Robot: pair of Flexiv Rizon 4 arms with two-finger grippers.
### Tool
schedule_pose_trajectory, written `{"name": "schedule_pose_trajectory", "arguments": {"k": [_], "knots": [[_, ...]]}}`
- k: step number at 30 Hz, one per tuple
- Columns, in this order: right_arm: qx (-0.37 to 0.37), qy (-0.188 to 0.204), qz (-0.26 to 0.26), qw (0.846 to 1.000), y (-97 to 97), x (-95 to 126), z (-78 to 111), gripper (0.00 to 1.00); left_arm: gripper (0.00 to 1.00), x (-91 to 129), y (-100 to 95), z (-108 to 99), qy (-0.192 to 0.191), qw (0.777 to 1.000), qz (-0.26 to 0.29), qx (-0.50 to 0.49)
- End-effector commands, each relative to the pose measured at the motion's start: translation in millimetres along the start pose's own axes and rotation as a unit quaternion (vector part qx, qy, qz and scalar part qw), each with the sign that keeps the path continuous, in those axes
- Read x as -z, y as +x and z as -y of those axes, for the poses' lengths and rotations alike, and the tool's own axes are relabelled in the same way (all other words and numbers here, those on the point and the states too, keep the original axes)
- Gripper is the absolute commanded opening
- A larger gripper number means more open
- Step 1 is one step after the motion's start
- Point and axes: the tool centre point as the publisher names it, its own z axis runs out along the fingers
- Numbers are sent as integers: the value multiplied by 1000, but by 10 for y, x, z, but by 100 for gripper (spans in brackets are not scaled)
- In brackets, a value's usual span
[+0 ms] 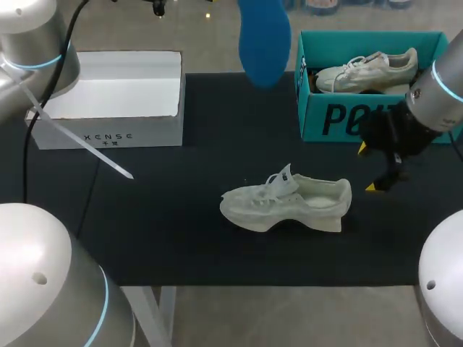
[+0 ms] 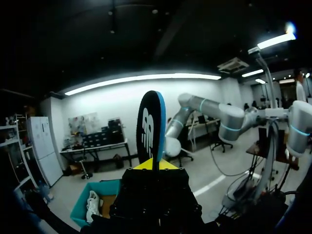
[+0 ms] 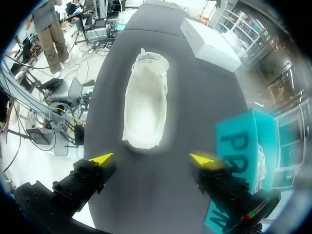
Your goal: Take the shoe out of the shoebox, open the shoe tongue, remove and reinsert the insole, then place the shoe into the shoebox
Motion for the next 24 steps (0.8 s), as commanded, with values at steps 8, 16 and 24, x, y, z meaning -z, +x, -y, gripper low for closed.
{"name": "schedule_pose_trajectory", "arguments": {"k": [8, 16, 24], "knots": [[-1, 9, 0, 1000, 5, 4, -13, 100, 0, 27, 1, 109, 3, 1000, -3, -1], [-1, 9, 0, 1000, 5, 4, -13, 100, 0, 258, -214, 147, 12, 999, -18, 45], [-1, 9, 0, 1000, 5, 4, -13, 100, 0, 258, -214, 147, 12, 999, -18, 45]]}}
